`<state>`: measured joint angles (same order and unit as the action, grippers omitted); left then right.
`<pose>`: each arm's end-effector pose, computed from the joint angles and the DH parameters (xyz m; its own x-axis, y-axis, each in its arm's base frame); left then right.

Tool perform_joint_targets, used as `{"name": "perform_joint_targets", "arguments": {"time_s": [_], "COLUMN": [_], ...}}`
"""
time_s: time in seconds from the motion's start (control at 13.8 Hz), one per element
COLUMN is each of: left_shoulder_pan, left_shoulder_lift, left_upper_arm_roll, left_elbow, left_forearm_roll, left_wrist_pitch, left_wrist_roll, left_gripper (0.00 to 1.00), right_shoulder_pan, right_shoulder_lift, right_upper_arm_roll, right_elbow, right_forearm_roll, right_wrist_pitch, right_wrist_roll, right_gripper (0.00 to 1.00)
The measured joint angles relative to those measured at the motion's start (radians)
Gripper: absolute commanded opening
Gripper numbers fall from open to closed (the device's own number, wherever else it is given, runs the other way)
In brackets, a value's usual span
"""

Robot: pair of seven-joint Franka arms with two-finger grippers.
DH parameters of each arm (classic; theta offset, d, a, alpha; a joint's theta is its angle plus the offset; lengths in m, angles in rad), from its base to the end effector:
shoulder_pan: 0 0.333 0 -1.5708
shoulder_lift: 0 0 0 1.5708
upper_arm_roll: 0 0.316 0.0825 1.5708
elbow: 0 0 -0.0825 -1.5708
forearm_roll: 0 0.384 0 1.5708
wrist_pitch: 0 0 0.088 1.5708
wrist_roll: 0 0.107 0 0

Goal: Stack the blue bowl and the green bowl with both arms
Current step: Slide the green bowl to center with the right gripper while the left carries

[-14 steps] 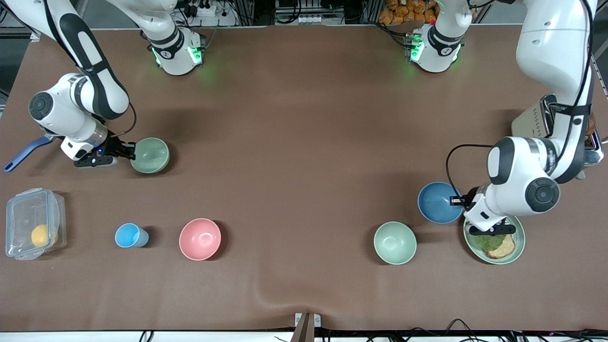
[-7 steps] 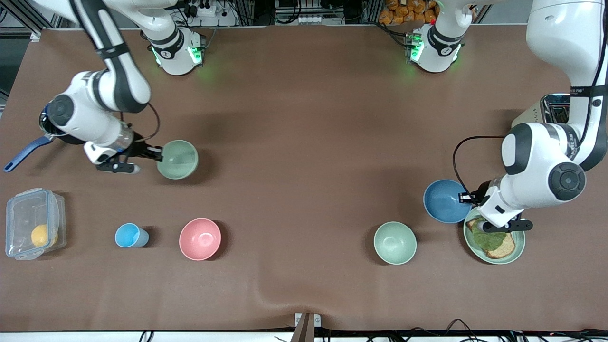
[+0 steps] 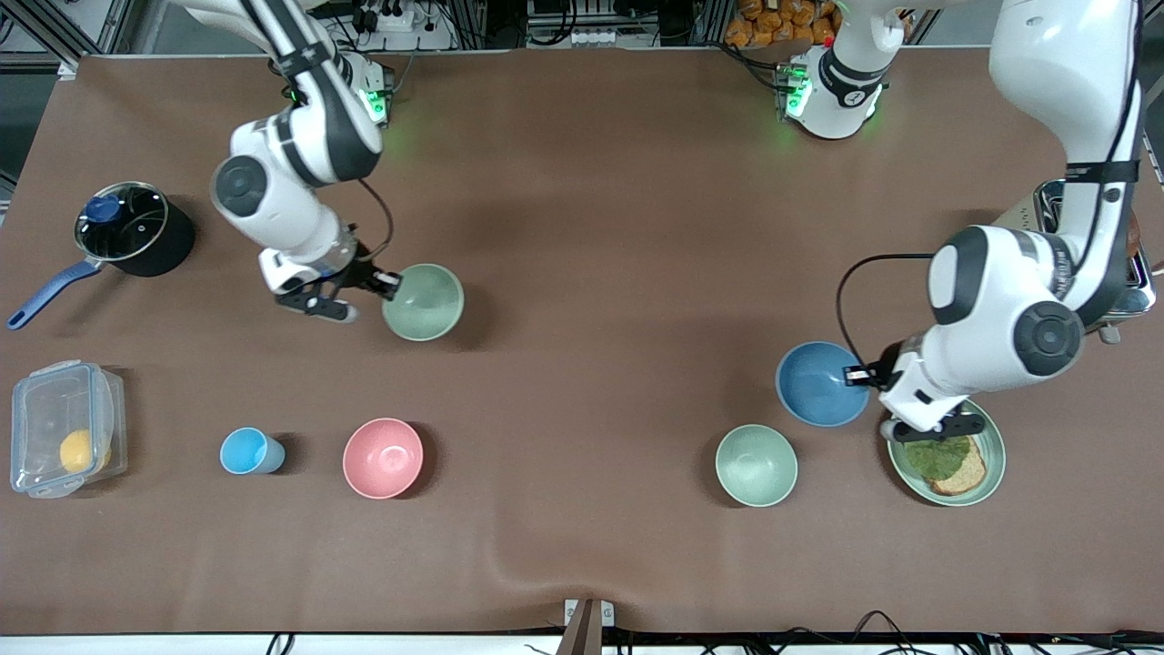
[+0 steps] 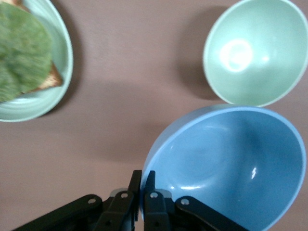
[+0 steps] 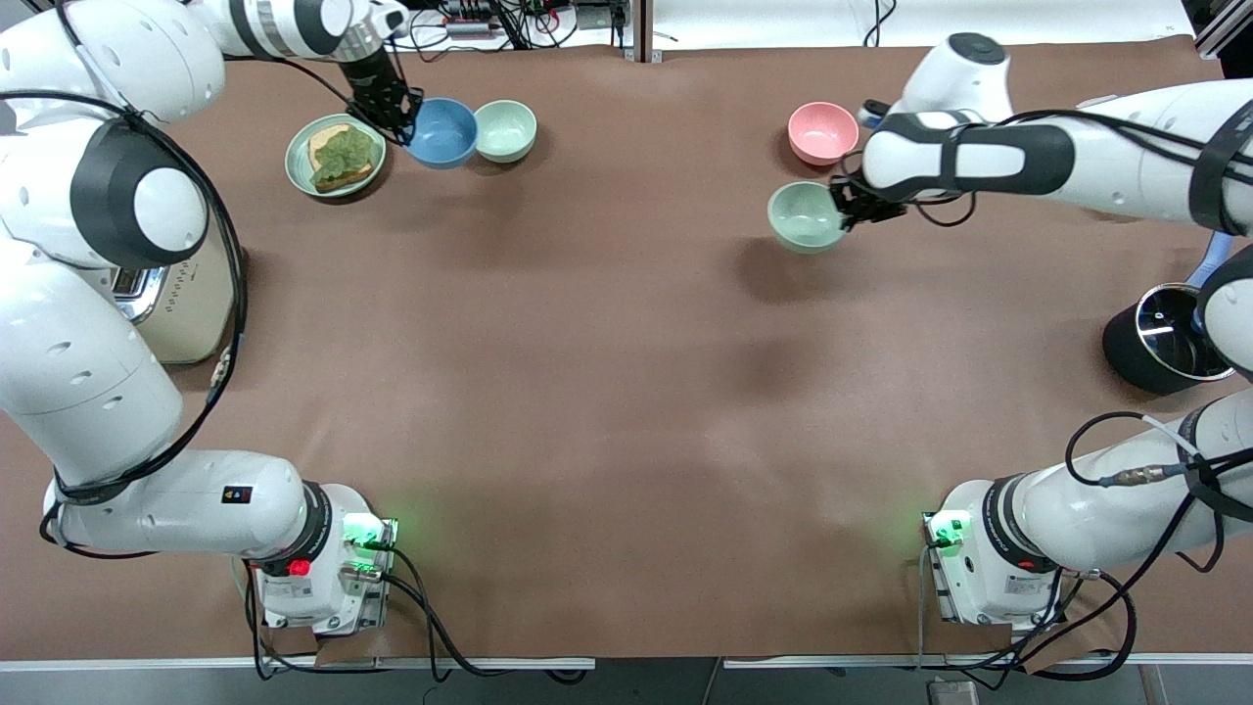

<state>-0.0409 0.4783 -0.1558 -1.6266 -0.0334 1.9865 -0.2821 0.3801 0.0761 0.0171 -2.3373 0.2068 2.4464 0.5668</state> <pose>0.6549 -0.1206 0.3379 0.9846 0.1081 -0.1374 0.1178 -0.9910 0.0644 0.4748 0.1994 0.3061 0.9468 -0.3169 -0.0556 -0.3215 -0.9382 -0.1281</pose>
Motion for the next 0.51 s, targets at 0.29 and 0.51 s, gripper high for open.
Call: {"name": "perform_joint_targets", "arguments": {"time_s": [0.29,0.51], "left_shoulder_pan": [-0.003,-0.003], "left_shoulder_lift": [-0.003,-0.007], "left_upper_arm_roll": [-0.051,-0.092], "left_elbow": [0.004,0.009], "left_forearm_roll": [0.0,-0.01], "left_wrist_pitch": [0.0,0.0], "left_wrist_roll": [-0.081,-0.135], "left_gripper": [0.0,0.0], "right_shoulder_pan": [0.171,0.265], "right_shoulder_lift": [0.075,0.127], "right_upper_arm_roll": [0.0,0.0], "right_elbow": [-0.002,0.002], "right_forearm_roll": [0.001,0.001], "right_wrist_pitch": [0.143,0.209], "right_wrist_roll": [0.231,0.354], "right_gripper": [0.0,0.0]}}
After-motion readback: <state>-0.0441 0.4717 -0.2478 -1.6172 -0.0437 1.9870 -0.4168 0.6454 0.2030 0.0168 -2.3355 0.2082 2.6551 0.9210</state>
